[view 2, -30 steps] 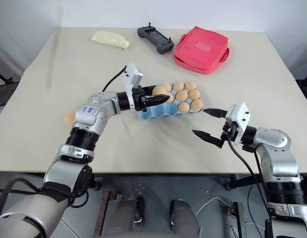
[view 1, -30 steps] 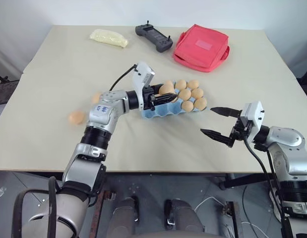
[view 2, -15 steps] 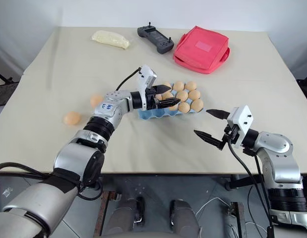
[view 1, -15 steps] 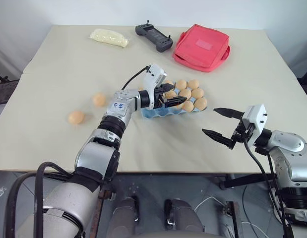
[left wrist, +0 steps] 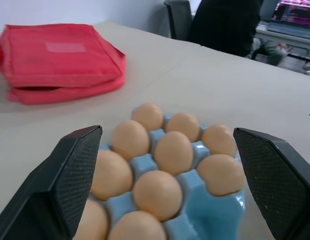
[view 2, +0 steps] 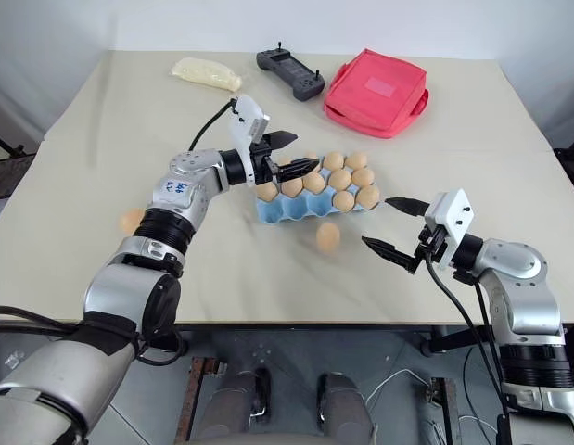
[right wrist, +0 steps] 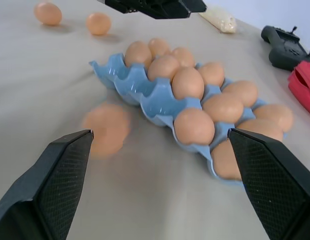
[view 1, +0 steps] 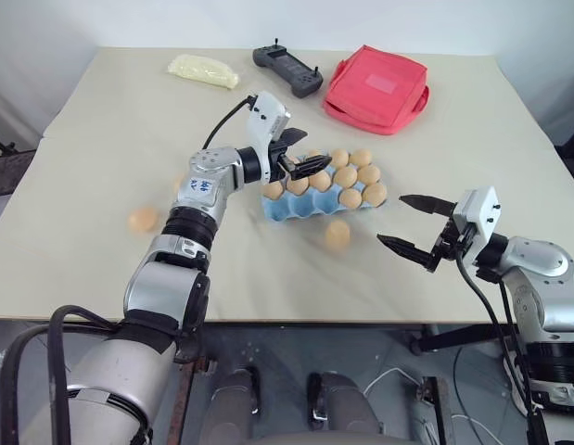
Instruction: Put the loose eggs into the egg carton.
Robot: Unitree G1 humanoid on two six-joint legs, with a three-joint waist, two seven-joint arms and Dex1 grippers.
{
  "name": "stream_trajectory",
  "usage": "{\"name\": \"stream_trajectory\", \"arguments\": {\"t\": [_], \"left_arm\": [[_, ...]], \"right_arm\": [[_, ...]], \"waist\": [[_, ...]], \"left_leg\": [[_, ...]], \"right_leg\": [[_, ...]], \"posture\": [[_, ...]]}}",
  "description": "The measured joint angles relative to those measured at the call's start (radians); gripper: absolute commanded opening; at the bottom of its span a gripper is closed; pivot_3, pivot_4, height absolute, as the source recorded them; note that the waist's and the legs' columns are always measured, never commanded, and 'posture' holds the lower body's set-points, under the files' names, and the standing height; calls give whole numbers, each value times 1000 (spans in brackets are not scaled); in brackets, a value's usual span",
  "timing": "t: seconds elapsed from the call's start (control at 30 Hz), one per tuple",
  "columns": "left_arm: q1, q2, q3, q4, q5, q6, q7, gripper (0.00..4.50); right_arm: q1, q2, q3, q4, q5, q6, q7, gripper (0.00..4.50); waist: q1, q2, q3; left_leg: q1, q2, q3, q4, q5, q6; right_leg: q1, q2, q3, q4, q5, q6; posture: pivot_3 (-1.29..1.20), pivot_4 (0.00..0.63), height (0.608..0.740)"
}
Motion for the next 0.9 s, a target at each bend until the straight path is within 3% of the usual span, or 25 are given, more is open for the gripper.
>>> {"name": "stream_trajectory", "arguments": {"t": [0.17, 0.43, 0.67, 0.8, 0.9], "left_arm": [[100, 8, -1, -105, 4, 66, 31, 4482], [252, 120, 30, -450, -14, 244, 58, 4482], [297, 152, 52, -568, -24, 335, 118, 4482], [331, 184, 103, -656, -42, 386, 169, 4500], [380, 213, 138, -722, -56, 419, 203, 4500]], "right_arm": [[29, 17, 28, -86, 16, 63, -14, 4500], [265, -54, 67, -517, 98, 416, -167, 4500], [261, -46, 234, -403, -42, 425, -224, 4500], [232, -31, 230, -340, -75, 373, -236, 3624], [229, -31, 212, -330, -74, 365, -229, 2494]], "waist": [[2, 0, 0], [0, 0, 0], [0, 0, 0], [-2, 0, 0], [-1, 0, 0]], "left_leg": [[-1, 0, -1, 0, 0, 0], [0, 1, -2, 0, -2, 4], [1, 0, -1, 1, -1, 3], [1, 0, -1, 1, -1, 2], [1, 0, -2, 1, 0, 3]], "right_leg": [[0, 0, 0, 0, 0, 0], [0, 0, 1, 0, 0, 0], [0, -2, 1, 4, 3, -1], [0, -1, 1, 5, 3, -1], [0, -1, 1, 4, 3, -1]], "posture": [[0, 150, 740], [0, 150, 740], [0, 150, 740], [0, 150, 740], [0, 150, 740]]}}
